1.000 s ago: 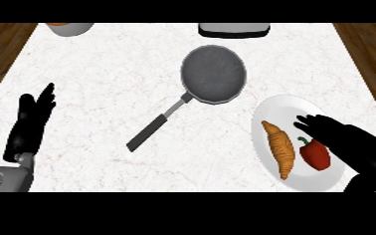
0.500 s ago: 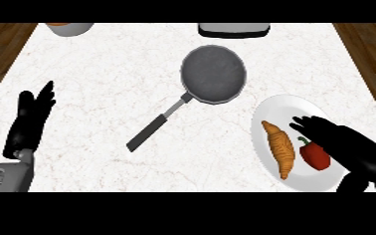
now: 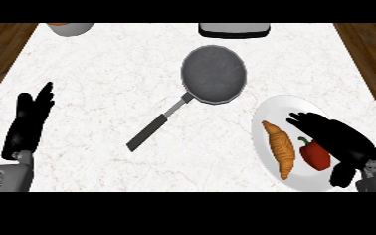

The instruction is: Pick the bell pepper from the plate and place it in the pan

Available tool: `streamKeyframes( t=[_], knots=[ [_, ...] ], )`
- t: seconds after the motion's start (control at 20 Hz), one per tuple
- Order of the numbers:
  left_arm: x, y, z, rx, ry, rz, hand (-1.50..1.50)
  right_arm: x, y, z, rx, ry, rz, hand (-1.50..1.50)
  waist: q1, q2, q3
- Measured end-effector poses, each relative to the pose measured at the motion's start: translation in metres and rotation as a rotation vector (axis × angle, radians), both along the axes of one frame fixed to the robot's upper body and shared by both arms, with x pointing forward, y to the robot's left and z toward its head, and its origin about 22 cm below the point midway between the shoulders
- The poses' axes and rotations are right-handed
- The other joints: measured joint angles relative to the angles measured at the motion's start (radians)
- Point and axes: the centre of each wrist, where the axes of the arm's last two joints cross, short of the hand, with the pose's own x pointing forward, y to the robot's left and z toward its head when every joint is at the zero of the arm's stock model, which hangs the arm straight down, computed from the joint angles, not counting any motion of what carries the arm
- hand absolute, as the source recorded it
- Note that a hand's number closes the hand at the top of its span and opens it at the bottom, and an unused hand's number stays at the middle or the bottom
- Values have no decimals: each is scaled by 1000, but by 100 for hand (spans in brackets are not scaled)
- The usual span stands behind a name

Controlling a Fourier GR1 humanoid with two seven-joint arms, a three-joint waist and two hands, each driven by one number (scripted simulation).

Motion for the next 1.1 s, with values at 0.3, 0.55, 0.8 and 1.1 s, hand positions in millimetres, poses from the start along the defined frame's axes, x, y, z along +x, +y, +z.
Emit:
streamKeyframes(
  t=[0.3,0.55,0.8,1.1],
  knots=[
    [2,6,-4,2,0,2,0,3,8,-16,-23,-25,33,150,-1,0,0],
    [3,8,2,-4,7,0,0,8,1,-15,-43,-117,77,150,-1,0,0],
    [3,0,-3,-1,7,0,0,7,1,-20,-31,-145,57,150,-2,0,0],
    [-8,11,-5,-1,17,29,0,-17,3,-37,-2,-149,-387,150,-32,-12,-6]
  ],
)
